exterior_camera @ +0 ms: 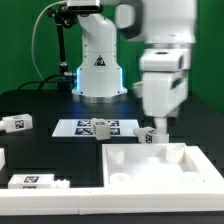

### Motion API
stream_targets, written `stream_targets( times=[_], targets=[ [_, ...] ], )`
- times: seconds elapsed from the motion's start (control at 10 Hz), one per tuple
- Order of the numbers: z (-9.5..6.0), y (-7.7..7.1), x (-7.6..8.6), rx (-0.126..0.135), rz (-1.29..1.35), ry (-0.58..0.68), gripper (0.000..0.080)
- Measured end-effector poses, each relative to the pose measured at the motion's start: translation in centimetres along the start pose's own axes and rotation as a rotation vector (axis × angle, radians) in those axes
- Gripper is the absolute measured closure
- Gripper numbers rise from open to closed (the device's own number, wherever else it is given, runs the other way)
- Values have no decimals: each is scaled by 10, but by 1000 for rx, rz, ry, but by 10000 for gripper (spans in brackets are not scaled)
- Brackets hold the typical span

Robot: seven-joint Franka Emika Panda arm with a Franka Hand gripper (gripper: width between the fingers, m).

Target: Assemble one leg

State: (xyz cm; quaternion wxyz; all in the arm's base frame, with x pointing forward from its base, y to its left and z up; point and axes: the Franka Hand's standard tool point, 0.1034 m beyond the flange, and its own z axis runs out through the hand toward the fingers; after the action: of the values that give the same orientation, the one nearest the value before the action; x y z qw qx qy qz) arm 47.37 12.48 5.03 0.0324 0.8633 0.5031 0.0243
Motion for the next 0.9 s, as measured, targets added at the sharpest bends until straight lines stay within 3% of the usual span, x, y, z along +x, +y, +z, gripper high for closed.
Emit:
stream_targets(
  times=[0.2, 0.3, 0.4, 0.7, 0.9],
  targets=[
    [-5, -39, 13, 26, 136, -141, 150],
    [-4, -51, 22, 27, 148, -193, 150],
    [1, -44, 20, 30, 140, -198, 150],
    [-1, -49, 13, 66, 144, -404, 150],
    [-15, -40, 6, 51, 279, -616, 150]
  ],
)
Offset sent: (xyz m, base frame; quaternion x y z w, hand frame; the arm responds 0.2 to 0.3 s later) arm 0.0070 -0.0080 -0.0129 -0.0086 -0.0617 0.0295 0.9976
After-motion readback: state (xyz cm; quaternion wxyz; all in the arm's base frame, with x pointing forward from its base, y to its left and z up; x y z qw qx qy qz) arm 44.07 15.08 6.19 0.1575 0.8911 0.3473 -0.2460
